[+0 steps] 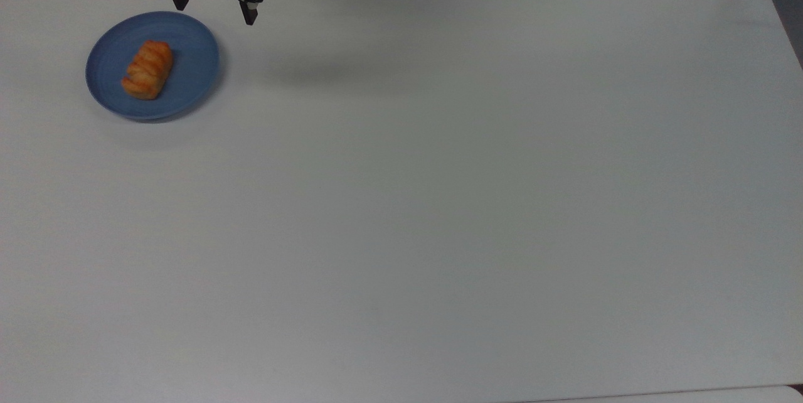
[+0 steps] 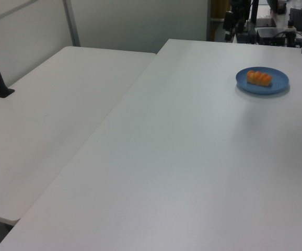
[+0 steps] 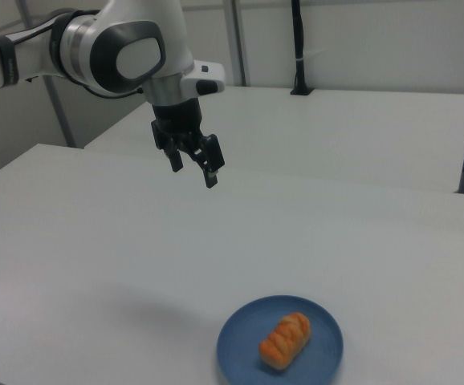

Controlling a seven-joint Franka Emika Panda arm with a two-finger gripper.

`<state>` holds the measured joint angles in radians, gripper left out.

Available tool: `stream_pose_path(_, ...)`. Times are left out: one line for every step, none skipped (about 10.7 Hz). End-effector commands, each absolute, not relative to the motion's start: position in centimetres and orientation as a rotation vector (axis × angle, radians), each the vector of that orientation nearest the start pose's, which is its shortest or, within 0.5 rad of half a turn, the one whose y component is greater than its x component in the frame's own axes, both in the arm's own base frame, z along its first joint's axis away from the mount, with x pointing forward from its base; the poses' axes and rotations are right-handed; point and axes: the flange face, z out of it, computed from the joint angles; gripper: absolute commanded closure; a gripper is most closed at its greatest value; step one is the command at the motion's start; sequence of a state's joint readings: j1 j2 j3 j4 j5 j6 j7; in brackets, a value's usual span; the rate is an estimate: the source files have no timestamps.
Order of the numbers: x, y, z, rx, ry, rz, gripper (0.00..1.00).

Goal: Put the bread on the table

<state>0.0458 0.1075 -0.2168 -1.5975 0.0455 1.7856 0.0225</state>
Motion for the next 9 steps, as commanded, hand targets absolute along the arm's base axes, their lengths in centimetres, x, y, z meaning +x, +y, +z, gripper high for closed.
stream_pose_path(59.3,-8.97,57.97,-3.102,0.314,-0.138,0.0)
stream_pose_path(59.3,-8.97,57.96,-3.102,0.314,-0.138,0.0)
stream_pose_path(59.3,-8.98,57.96,-3.103,0.314,-0.138,0.0)
stream_pose_path(59.29,-8.98,57.89,-3.103,0.314,-0.136,0.0)
stream_pose_path(59.4,-8.62,57.56,-3.103,0.305,-0.126,0.0)
stream_pose_path(59.27,-8.61,57.67,-3.102,0.305,-0.121,0.0)
stream_pose_path(59.18,-8.68,57.6,-3.103,0.3,-0.109,0.0)
stream_pose_path(59.05,-8.68,57.66,-3.102,0.3,-0.104,0.0)
stream_pose_path(58.92,-8.65,57.61,-3.102,0.297,-0.086,0.0)
